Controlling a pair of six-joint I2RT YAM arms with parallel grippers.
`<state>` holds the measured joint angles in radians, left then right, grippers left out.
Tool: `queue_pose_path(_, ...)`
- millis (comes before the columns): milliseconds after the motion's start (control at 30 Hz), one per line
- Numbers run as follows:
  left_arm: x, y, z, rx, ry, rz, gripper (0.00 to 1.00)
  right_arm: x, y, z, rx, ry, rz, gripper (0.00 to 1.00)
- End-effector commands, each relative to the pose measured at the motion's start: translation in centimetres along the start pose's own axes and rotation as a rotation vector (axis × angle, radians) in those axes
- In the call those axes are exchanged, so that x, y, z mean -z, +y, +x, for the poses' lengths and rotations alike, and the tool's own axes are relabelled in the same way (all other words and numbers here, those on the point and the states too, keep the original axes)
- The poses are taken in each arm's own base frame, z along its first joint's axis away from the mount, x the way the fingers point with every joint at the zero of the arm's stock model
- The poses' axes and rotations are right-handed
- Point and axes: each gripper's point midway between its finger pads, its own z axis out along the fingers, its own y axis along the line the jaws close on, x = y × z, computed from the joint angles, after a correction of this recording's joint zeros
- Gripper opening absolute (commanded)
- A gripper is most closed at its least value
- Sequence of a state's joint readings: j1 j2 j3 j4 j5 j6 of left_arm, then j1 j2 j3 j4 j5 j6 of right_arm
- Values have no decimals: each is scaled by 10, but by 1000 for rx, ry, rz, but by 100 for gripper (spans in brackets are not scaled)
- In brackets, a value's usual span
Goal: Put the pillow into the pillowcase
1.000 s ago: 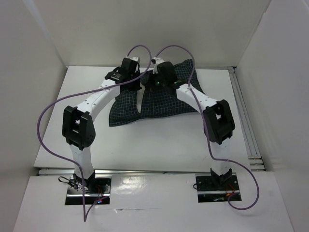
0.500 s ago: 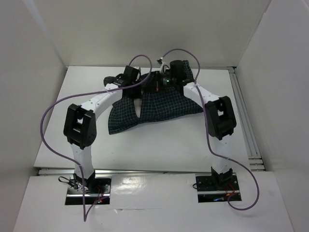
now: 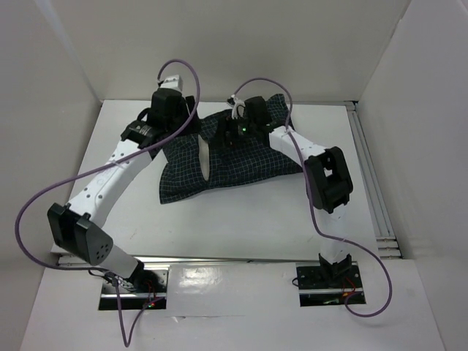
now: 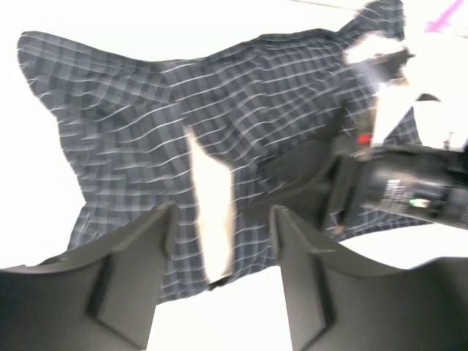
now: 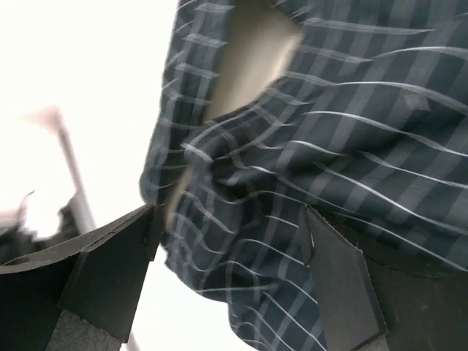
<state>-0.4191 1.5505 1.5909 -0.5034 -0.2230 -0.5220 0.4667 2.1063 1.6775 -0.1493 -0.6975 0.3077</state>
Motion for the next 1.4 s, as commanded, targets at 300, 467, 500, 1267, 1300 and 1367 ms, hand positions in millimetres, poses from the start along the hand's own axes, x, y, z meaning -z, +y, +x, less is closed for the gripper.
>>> queue_pose_path(300, 21, 79, 57, 117, 60, -233, 73, 11, 60, -26, 311, -155, 488, 66)
queue_pose_path(467, 24, 95, 65, 139, 67, -282, 73, -22, 65, -7, 285, -72, 415, 74)
queue_pose_path(500, 27, 98, 70, 145, 75, -287, 73, -25, 61, -4, 271, -68, 428, 75)
queue_pose_path(1267, 31, 123, 85, 203, 84, -302, 68, -46, 102, 60, 203, 111, 53, 21)
queue_pose_path(1300, 30, 122, 83, 204, 76, -298, 68, -46, 105, 55, 208, 100, 49, 0)
queue_pose_path(1367, 30, 120, 84, 206, 81, -288, 67, -39, 124, 36, 254, 56, 31, 0)
